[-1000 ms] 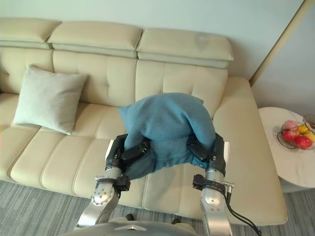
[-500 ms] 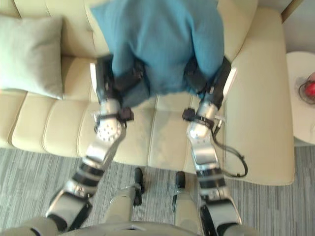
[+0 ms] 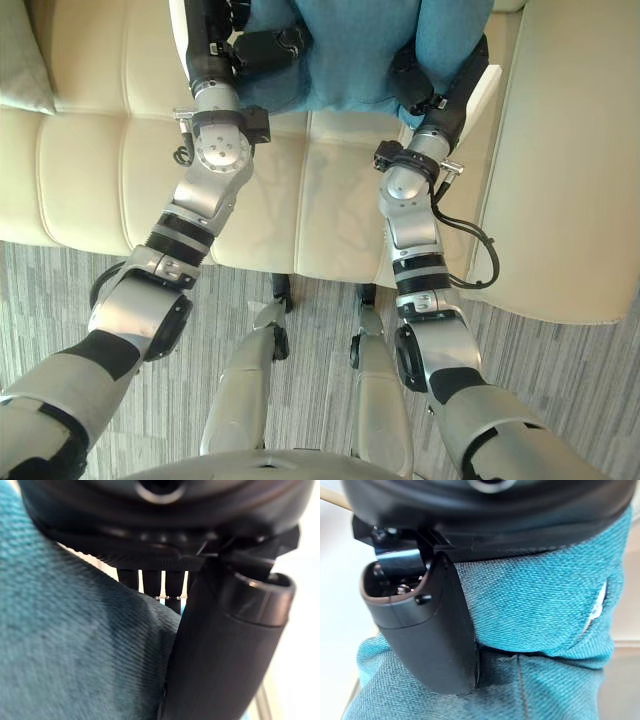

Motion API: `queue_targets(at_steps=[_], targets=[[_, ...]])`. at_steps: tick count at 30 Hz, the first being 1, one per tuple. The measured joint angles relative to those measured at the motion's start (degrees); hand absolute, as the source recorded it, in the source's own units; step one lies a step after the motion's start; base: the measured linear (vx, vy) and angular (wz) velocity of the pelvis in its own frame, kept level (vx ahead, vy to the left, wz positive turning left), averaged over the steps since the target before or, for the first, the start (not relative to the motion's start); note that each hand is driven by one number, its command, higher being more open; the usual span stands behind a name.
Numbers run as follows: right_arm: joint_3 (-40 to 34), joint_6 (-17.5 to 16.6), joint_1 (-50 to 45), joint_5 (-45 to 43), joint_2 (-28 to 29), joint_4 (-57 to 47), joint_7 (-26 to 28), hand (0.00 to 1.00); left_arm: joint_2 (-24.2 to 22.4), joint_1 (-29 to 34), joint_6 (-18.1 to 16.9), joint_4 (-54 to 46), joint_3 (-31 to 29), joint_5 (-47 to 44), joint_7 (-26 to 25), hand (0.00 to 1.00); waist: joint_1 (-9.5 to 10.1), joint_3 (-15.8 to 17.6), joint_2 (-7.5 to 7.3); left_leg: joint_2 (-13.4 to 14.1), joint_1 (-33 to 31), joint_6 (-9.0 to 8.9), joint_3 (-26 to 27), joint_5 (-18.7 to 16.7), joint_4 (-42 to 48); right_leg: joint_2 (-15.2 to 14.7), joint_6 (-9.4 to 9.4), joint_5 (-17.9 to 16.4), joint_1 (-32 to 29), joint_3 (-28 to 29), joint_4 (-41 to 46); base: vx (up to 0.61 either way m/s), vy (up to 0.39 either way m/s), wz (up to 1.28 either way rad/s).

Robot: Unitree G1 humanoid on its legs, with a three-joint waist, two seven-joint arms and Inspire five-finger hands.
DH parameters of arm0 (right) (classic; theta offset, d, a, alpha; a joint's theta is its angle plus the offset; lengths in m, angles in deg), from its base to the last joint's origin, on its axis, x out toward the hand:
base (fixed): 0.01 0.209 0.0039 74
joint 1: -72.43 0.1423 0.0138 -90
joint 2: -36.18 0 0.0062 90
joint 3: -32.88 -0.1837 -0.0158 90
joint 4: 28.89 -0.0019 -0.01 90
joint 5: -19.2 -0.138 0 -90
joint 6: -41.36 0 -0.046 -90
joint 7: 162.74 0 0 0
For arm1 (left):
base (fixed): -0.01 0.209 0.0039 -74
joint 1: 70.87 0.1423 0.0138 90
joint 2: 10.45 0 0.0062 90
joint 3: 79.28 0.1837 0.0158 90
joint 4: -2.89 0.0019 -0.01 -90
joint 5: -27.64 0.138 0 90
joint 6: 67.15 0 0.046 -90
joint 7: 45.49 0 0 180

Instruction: Pick up cushions and gather them together orderly.

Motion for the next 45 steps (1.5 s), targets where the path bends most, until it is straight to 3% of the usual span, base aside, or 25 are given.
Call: queue_targets(at_steps=[6,11,20,23,27,30,34,35,39,45], targets=[[-0.9,0.8,1.3,-2.0,0.0,1.2,2.0,1.0,-2.0,1.4,0.1,1.3,-2.5,-0.6,2.5,1.0,-0.22,2.7,-0.04,0.2,-1.3,0.0,-1.1,0.0,0.8,0.2,0.0,0.0,-0.7,-1.1,0.9,0.05,-0.001,0.07],[-0.8,0.6,-2.6,-2.1,0.2,1.2,3.4,1.0,-3.3,8.3,-0.6,-1.0,-2.4,0.1,5.0,1.0,-0.23,2.7,-0.05,0.3,1.0,0.0,-1.7,0.0,1.0,0.2,-0.08,-0.1,1.5,-1.5,1.9,0.07,0.002,0.03],[0.3,-1.2,-24.1,-0.8,4.5,-13.2,7.6,1.0,-3.2,24.5,-0.3,-10.1,-2.9,2.0,7.3,1.0,0.1,2.7,-0.08,0.3,8.2,-0.58,-2.1,-0.4,1.0,0.1,-1.24,-2.6,7.8,-2.4,4.3,0.04,-0.016,0.02],[1.2,-2.1,-33.8,0.5,5.0,-20.7,9.4,1.0,-3.3,31.8,-0.5,-17.1,-4.5,2.0,7.4,1.0,0.17,2.2,-0.89,0.1,11.4,-1.44,-2.2,-1.1,0.9,-0.2,-1.64,-5.6,10.2,-2.7,6.0,-0.02,-0.085,-0.01],[1.0,-2.8,-41.8,2.4,4.8,-23.2,11.4,1.0,-3.6,39.5,-0.5,-20.9,-5.7,1.9,7.8,1.0,0.2,1.9,-1.2,0.4,15.5,-1.63,-2.4,-1.0,0.0,0.1,-1.86,-6.5,13.5,-3.1,6.8,-0.01,-0.057,-0.01],[1.1,-3.0,-52.4,3.0,4.8,-24.2,15.1,1.0,-5.2,50.7,-0.6,-24.2,-7.3,1.3,9.6,1.0,0.2,-1.7,-2.59,0.6,18.4,-2.19,-2.6,-1.2,-1.2,0.3,-2.06,-7.5,16.1,-3.9,6.9,0.08,-0.049,0.05],[1.1,-3.2,-61.0,4.3,5.0,-23.6,19.2,1.0,-6.3,60.1,-0.5,-24.2,-8.1,1.1,12.3,1.0,0.19,-4.9,-3.12,0.7,22.4,-2.45,-2.8,-1.5,-2.6,0.5,-2.02,-7.9,20.8,-4.7,4.7,0.1,-0.021,0.07],[1.0,-3.7,-63.5,5.1,4.9,-20.5,21.3,1.0,-7.0,64.5,-0.5,-23.2,-9.2,1.2,14.1,1.0,0.15,-7.1,-3.24,0.6,24.3,-2.48,-2.8,-1.7,-3.2,0.5,-1.95,-8.0,23.1,-5.0,3.4,0.08,0.0,0.04],[1.0,-3.8,-64.5,5.1,5.4,-8.4,24.8,1.0,-7.4,68.2,-0.6,-13.3,-11.3,1.3,18.2,1.0,0.23,-12.4,-2.75,0.5,27.8,-3.02,-3.1,-2.2,-4.3,0.4,-1.92,-8.0,27.7,-6.0,0.9,0.08,0.006,0.09],[0.7,-3.9,-65.1,5.1,6.9,5.1,27.4,1.0,-7.6,71.3,-0.5,1.4,-14.1,3.6,21.7,1.0,0.35,-17.2,-1.26,0.2,33.3,-3.2,-3.0,-2.2,-7.4,0.5,-1.53,-7.8,33.0,-6.1,-2.3,0.01,0.001,0.0]])
